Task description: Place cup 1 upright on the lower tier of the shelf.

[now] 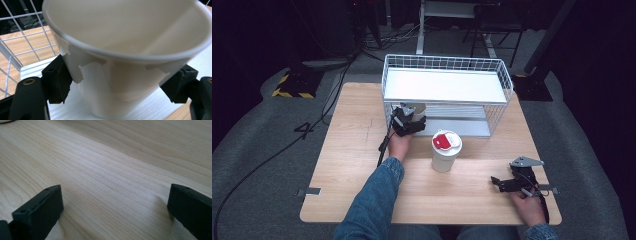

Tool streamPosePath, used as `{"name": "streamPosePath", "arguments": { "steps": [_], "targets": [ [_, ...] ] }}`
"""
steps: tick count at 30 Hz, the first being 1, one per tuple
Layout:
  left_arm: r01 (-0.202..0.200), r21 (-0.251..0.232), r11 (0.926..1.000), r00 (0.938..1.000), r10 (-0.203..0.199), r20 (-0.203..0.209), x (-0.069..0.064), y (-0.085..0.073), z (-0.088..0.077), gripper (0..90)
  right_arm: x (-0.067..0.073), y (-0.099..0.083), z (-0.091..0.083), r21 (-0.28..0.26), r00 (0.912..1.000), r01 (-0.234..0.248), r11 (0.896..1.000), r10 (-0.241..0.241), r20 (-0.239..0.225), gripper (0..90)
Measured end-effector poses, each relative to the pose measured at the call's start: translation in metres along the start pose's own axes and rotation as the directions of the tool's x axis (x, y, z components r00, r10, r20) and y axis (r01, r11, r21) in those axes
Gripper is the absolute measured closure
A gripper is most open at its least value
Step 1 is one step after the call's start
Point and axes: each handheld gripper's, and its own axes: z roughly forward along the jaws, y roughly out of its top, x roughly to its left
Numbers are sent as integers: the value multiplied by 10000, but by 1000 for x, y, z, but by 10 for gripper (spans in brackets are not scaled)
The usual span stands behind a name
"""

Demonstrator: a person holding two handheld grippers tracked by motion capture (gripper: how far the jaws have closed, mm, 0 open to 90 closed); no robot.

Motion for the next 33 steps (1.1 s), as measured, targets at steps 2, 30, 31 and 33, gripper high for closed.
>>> {"name": "streamPosePath", "arguments": {
  "steps": [2,30,31,33],
  "targets": [
    [-38,75,10000,10000,38,23,2,0,2,219,0,0,0,1,10000,1,10000,-1,-1,4],
    [133,234,9996,9998,-136,130,3,5,-1,124,0,0,0,-8,10000,13,10000,-13,2,5],
    [100,174,9998,9999,-102,118,3,6,-3,119,0,0,0,-8,10000,13,10000,-13,1,5],
    [175,100,9998,9997,-177,192,3,7,-6,116,0,0,0,-8,10000,12,10000,-12,-2,5]
  ]
}}
